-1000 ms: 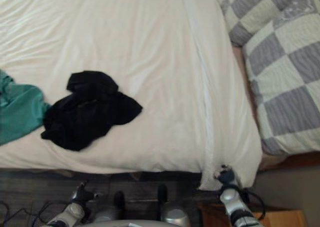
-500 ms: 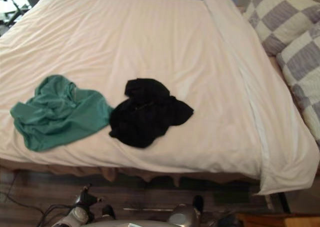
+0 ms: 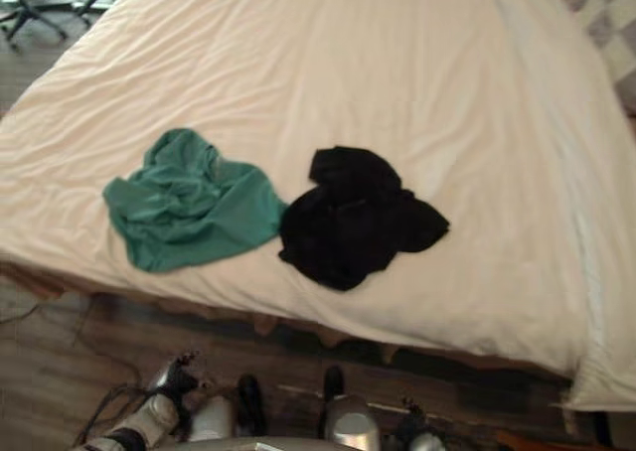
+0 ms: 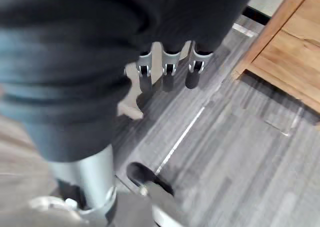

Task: Tidy up the quilt and then pick up the clothes from the bed and put them into the laundry hamper.

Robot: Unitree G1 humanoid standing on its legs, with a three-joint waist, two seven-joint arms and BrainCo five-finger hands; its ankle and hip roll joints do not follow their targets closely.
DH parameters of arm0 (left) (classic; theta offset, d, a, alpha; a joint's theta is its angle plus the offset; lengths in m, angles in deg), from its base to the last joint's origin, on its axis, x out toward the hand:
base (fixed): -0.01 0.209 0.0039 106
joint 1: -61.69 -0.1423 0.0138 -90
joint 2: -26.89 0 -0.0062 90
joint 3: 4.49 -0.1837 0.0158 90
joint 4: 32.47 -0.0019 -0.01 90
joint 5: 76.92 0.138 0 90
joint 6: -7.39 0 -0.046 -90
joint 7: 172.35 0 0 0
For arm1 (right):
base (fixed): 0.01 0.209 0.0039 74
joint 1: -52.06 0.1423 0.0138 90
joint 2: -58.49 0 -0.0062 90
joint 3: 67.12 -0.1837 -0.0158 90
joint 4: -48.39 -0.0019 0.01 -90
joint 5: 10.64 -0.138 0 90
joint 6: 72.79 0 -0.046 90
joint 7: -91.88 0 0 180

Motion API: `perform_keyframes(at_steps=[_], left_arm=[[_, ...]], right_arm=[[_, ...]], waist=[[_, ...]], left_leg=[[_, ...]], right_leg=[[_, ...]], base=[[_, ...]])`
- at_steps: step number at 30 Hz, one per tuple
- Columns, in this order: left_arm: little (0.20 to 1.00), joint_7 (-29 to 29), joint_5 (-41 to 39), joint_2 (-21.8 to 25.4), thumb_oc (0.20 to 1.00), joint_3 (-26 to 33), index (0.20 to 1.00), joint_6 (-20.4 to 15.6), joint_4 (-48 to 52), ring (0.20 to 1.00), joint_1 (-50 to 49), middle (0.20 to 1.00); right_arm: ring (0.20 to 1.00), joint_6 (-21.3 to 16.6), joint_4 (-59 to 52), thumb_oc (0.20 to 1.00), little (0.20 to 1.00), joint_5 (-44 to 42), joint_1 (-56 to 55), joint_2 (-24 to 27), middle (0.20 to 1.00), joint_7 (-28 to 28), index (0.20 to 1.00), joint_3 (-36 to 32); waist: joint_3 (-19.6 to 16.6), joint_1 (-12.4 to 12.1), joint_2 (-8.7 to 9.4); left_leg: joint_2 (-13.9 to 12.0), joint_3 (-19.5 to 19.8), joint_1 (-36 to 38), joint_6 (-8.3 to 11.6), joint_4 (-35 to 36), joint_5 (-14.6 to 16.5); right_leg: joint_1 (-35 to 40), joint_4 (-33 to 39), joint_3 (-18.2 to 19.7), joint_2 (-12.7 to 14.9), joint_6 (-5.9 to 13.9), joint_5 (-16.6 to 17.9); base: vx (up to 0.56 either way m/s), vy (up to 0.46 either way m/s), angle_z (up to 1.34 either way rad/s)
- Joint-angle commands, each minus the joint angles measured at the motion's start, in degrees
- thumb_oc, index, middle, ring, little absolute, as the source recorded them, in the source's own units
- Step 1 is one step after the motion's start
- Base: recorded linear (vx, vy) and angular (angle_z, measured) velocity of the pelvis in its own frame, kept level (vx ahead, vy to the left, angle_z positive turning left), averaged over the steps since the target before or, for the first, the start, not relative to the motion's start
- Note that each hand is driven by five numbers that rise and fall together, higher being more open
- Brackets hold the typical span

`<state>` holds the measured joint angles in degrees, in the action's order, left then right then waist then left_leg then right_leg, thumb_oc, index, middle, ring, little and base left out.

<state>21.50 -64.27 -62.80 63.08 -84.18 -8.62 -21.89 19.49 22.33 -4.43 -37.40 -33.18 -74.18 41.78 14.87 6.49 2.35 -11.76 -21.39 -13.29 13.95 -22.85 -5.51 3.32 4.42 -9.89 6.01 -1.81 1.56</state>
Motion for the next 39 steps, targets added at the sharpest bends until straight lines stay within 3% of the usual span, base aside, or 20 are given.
perform_keyframes(at_steps=[1, 4, 5, 7, 9, 10, 11, 13, 14, 16, 17, 19, 20, 27, 28, 29, 30, 31, 34, 39], left_arm=[[1.000, 0.30, 3.23, -1.37, 1.000, -2.12, 1.000, -1.40, 1.06, 1.000, 0.00, 1.000], [1.000, 0.32, 1.38, -1.83, 1.000, -1.33, 1.000, -1.59, 0.71, 1.000, 0.16, 1.000], [1.000, -0.47, 0.97, -1.88, 1.000, -1.49, 1.000, -1.63, -0.40, 1.000, 0.70, 1.000], [1.000, -0.78, 1.66, -1.97, 1.000, -2.24, 1.000, -1.46, -0.71, 1.000, 1.11, 1.000], [1.000, -0.81, 1.43, -1.70, 1.000, -2.83, 1.000, -1.38, -0.09, 1.000, 3.24, 1.000], [1.000, -0.45, 1.13, -1.19, 1.000, -2.65, 1.000, -1.20, 0.50, 1.000, 4.33, 1.000], [1.000, -0.18, 0.41, -0.35, 1.000, -2.22, 1.000, -1.14, 1.28, 1.000, 5.05, 1.000], [1.000, 0.03, -2.00, 0.66, 1.000, -0.74, 1.000, -1.36, 3.13, 1.000, 5.80, 1.000], [1.000, 0.12, -2.47, 0.91, 1.000, -0.64, 1.000, -1.22, 3.18, 1.000, 5.85, 1.000], [1.000, 0.49, -1.94, 0.63, 1.000, -0.40, 1.000, -0.85, 1.86, 1.000, 4.91, 1.000], [1.000, 0.71, -2.00, 0.42, 1.000, -0.01, 1.000, -0.76, 0.70, 1.000, 4.82, 1.000], [1.000, 0.75, -1.70, 0.16, 1.000, 0.22, 1.000, -0.48, -0.62, 1.000, 4.50, 1.000], [1.000, 1.54, -2.45, -0.31, 1.000, 1.58, 1.000, -0.29, -2.40, 1.000, 3.92, 1.000], [1.000, 5.08, -11.29, -2.07, 1.000, 11.15, 1.000, 0.65, -7.36, 1.000, -0.95, 1.000], [1.000, 8.14, -18.43, -0.45, 1.000, 19.10, 1.000, 0.26, -8.20, 1.000, -4.10, 1.000], [1.000, 8.89, -21.23, 0.81, 1.000, 22.86, 1.000, -0.56, -8.45, 1.000, -6.11, 1.000], [1.000, 8.88, -21.23, 0.82, 1.000, 22.87, 1.000, -0.56, -8.44, 1.000, -6.12, 1.000], [1.000, 10.29, -23.34, 3.49, 1.000, 26.80, 1.000, -1.79, -5.93, 1.000, -8.12, 1.000], [1.000, 12.54, -23.31, 8.47, 1.000, 30.87, 1.000, -3.75, 5.35, 1.000, -10.06, 1.000], [1.000, 16.60, -14.40, 17.33, 1.000, 35.03, 1.000, -5.82, 28.85, 1.000, -10.60, 1.000]], right_arm=[[1.000, -0.66, -4.30, 1.000, 1.000, -0.04, 0.80, 0.56, 1.000, 0.15, 1.000, 1.04], [1.000, -0.56, -6.21, 1.000, 1.000, 0.00, 0.94, 1.93, 1.000, -0.40, 1.000, 0.43], [1.000, -0.58, -6.47, 1.000, 1.000, 0.13, 0.10, 2.19, 1.000, -0.98, 1.000, -0.52], [1.000, -0.60, -6.75, 1.000, 1.000, 0.16, -0.75, 2.06, 1.000, -1.15, 1.000, -1.46], [1.000, -0.21, -6.83, 1.000, 1.000, -0.39, -0.16, 1.04, 1.000, -1.18, 1.000, -1.36], [1.000, -0.13, -7.08, 1.000, 1.000, -1.08, 0.50, 0.11, 1.000, -0.91, 1.000, -1.47], [1.000, -0.22, -7.44, 1.000, 1.000, -2.03, 1.69, -0.68, 1.000, -0.72, 1.000, -1.50], [1.000, -0.85, -7.55, 1.000, 1.000, -2.12, 3.60, -1.54, 1.000, -0.74, 1.000, -0.20], [1.000, -1.02, -7.48, 1.000, 1.000, -1.87, 3.74, -1.49, 1.000, -0.85, 1.000, 0.16], [1.000, -1.89, -7.01, 1.000, 1.000, -2.63, 2.98, -1.33, 1.000, -1.10, 1.000, 0.21], [1.000, -2.01, -5.91, 1.000, 1.000, -3.06, 2.91, -1.30, 1.000, -0.76, 1.000, 0.08], [1.000, -1.71, -4.14, 1.000, 1.000, -3.09, 2.42, -1.56, 1.000, -0.58, 1.000, -0.23], [1.000, -1.60, -0.75, 1.000, 1.000, -4.31, 1.93, -1.92, 1.000, -0.12, 1.000, -1.39], [1.000, -1.49, 4.75, 1.000, 1.000, -7.93, 0.65, -1.18, 1.000, 2.90, 1.000, -7.43], [1.000, -2.32, 3.92, 1.000, 1.000, -10.59, -0.45, 0.28, 1.000, 4.33, 1.000, -11.27], [1.000, -2.75, 2.51, 1.000, 1.000, -11.93, -1.37, 1.65, 1.000, 5.01, 1.000, -13.64], [1.000, -2.74, 2.49, 1.000, 1.000, -11.93, -1.38, 1.64, 1.000, 5.02, 1.000, -13.63], [1.000, -4.13, -3.08, 1.000, 1.000, -13.57, -3.61, 4.29, 1.000, 6.48, 1.000, -17.91], [1.000, -5.46, -14.47, 1.000, 1.000, -12.19, -7.04, 9.20, 1.000, 8.65, 1.000, -23.35], [1.000, -5.94, -27.66, 1.000, 1.000, -4.91, -8.33, 18.22, 1.000, 12.39, 1.000, -30.48]], waist=[[0.06, 0.64, -0.91], [-1.15, 0.25, -1.55], [-2.62, 0.82, -2.86], [-3.35, 1.36, -3.08], [-3.22, 1.89, -1.94], [-2.85, 1.29, -1.30], [-2.51, 0.66, -1.07], [-2.36, -0.24, -1.28], [-2.03, 0.19, -1.24], [-1.03, 1.54, -1.63], [-1.21, 1.45, -1.59], [-1.42, 1.27, -1.48], [-2.09, 1.44, -1.43], [-4.59, 0.12, -0.41], [-4.77, -0.33, -0.01], [-4.88, -0.53, 0.11], [-5.01, -0.52, 0.10], [-4.94, -0.47, 0.17], [-4.28, -0.18, 0.08], [-4.56, 0.08, -0.07]], left_leg=[[-1.24, 3.66, 6.37, -3.83, 14.69, 1.49], [-4.79, 13.17, 9.76, -4.01, 24.97, -0.03], [-5.09, 14.70, 11.80, -3.28, 27.85, 0.91], [-4.17, 13.98, 12.28, -3.04, 27.85, 2.03], [-1.02, 13.56, 13.48, -4.26, 27.85, 3.65], [-0.21, 11.49, 14.02, -5.25, 27.85, 4.43], [-0.13, 9.18, 14.72, -6.00, 27.85, 4.94], [0.27, 6.01, 15.90, -7.12, 27.85, 5.37], [0.90, 5.50, 16.48, -7.66, 27.85, 5.51], [3.62, 6.27, 16.95, -9.20, 27.85, 5.32], [4.73, 6.65, 16.90, -9.56, 27.85, 5.68], [5.49, 7.00, 16.99, -9.89, 27.85, 5.87], [6.42, 7.68, 16.75, -10.12, 27.85, 6.13], [6.78, 7.22, 18.11, -10.20, 27.85, 6.75], [6.71, 7.36, 18.95, -10.09, 27.85, 6.83], [6.63, 7.34, 19.31, -9.98, 27.85, 6.91], [6.61, 7.34, 19.13, -9.97, 27.85, 6.82], [6.60, 7.42, 19.47, -9.74, 27.85, 6.86], [6.71, 7.78, 19.94, -9.70, 27.85, 7.05], [6.44, 7.81, 19.78, -9.77, 27.85, 7.37]], right_leg=[[1.01, -1.29, 2.23, 3.80, 7.96, -6.43], [0.63, -0.84, 5.64, 6.82, 10.38, -5.91], [0.86, -0.41, 6.49, 8.21, 11.83, -5.05], [1.14, -0.43, 6.41, 9.72, 12.85, -3.87], [-1.84, -3.30, 7.45, 12.75, 14.15, 0.85], [-4.42, -4.99, 6.77, 13.47, 13.76, 2.23], [-6.16, -6.39, 3.63, 13.87, 13.03, 3.01], [-8.50, -10.27, -3.88, 12.06, 12.13, 1.38], [-9.22, -12.17, -3.39, 9.52, 12.10, 0.37], [-9.99, -15.21, 4.34, -0.76, 11.41, -4.68], [-7.83, -13.42, 5.06, -2.02, 10.00, -5.90], [-6.82, -12.11, 5.42, -1.97, 8.85, -6.15], [-5.85, -9.81, 7.74, -2.44, 8.36, -5.53], [-0.38, -1.82, 6.14, -0.57, 8.79, -3.44], [1.35, -0.53, 5.41, -0.12, 9.03, -3.21], [2.07, -0.09, 5.00, 0.23, 9.19, -3.13], [1.90, -0.06, 5.00, 0.21, 9.17, -3.03], [2.46, 0.08, 4.63, 0.48, 9.40, -3.05], [3.29, -0.03, 4.09, 0.76, 9.69, -3.32], [3.11, 0.21, 3.66, 1.20, 10.09, -3.02]], base=[[0.35, 0.649, -0.20], [0.25, 0.634, -0.62], [0.17, 0.562, -0.94], [0.16, 0.492, -0.59], [0.10, 0.524, -0.39], [-0.01, 0.408, -0.55], [-0.03, 0.380, -0.72], [-0.02, 0.359, -1.42], [0.00, 0.359, -1.60], [0.03, 0.384, -1.02], [0.03, 0.218, -0.44], [0.04, 0.066, 0.47], [0.05, 0.047, 0.70], [0.09, -0.028, 0.15], [0.09, -0.035, 0.07], [0.08, -0.037, 0.05], [0.07, -0.018, 0.02], [0.06, -0.012, 0.05], [0.04, -0.003, 0.20], [0.01, -0.004, 0.11]])
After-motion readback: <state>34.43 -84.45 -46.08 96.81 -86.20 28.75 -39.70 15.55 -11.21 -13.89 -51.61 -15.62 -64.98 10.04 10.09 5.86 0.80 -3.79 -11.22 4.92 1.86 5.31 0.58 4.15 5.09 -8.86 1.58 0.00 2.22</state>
